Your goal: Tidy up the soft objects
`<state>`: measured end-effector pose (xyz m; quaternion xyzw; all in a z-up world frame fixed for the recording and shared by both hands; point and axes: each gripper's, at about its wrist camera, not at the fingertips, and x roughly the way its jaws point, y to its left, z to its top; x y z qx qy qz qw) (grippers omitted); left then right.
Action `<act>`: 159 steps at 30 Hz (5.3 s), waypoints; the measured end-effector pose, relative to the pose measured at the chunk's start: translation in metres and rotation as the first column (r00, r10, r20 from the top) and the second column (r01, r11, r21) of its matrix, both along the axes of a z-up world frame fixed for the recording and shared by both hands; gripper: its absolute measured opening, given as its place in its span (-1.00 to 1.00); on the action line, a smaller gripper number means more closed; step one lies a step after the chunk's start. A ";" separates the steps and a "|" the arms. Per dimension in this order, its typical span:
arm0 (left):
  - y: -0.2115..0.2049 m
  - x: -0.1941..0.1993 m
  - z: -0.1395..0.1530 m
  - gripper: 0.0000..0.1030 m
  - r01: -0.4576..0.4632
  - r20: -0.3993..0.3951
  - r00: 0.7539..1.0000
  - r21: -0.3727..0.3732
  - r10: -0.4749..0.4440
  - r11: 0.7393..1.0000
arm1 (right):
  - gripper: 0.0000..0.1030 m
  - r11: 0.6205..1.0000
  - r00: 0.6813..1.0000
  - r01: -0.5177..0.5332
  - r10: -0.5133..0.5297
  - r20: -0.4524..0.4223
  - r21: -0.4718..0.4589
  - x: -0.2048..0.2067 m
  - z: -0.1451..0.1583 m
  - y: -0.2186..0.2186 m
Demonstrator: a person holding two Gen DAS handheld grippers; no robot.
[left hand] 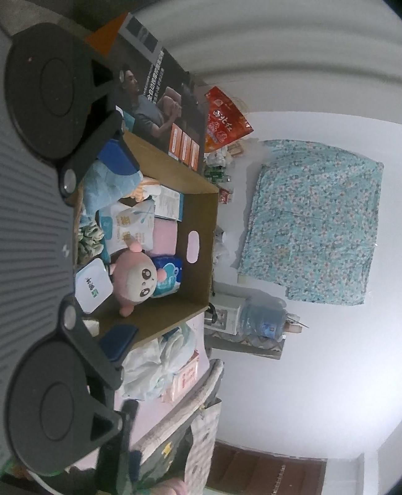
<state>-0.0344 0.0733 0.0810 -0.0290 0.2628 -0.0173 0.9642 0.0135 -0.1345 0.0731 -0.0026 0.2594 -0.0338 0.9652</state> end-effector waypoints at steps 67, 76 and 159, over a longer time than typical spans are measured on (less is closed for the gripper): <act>-0.010 0.013 -0.037 1.00 -0.032 -0.326 0.941 0.165 0.085 0.986 | 0.97 0.975 0.948 -0.140 0.181 -0.262 0.171 -0.031 -0.017 0.037; -0.010 0.013 -0.036 1.00 -0.033 -0.324 0.942 0.170 0.087 0.985 | 0.98 0.975 0.945 -0.143 0.185 -0.268 0.168 -0.031 -0.018 0.038; 0.000 0.014 -0.042 1.00 -0.048 -0.331 0.937 0.187 0.109 0.981 | 0.97 0.973 0.934 -0.169 0.208 -0.289 0.156 -0.028 -0.023 0.047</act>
